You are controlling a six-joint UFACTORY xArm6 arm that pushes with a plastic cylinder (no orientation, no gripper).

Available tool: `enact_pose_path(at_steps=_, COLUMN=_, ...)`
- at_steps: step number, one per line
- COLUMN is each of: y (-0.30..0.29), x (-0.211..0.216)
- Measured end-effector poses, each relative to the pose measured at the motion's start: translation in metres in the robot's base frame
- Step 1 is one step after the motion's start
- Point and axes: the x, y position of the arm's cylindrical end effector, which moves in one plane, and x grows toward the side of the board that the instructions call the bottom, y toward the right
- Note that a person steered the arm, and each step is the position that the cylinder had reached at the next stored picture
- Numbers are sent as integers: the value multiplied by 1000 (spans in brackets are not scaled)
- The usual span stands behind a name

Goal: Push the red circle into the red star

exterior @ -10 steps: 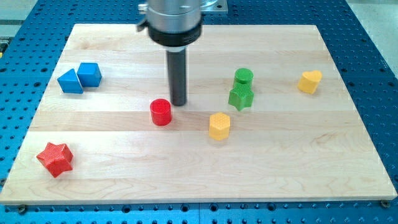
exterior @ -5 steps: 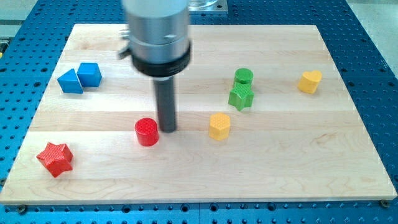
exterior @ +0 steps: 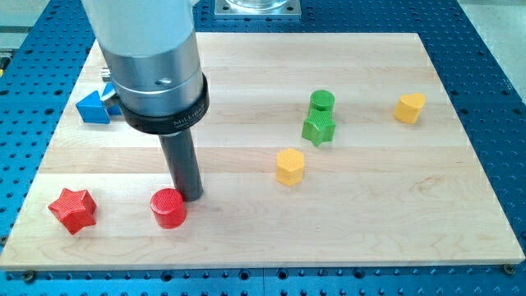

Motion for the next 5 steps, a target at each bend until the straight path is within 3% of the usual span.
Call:
enact_pose_path(at_steps=3, y=32, x=24)
enact_pose_path(at_steps=5, y=-5, x=43)
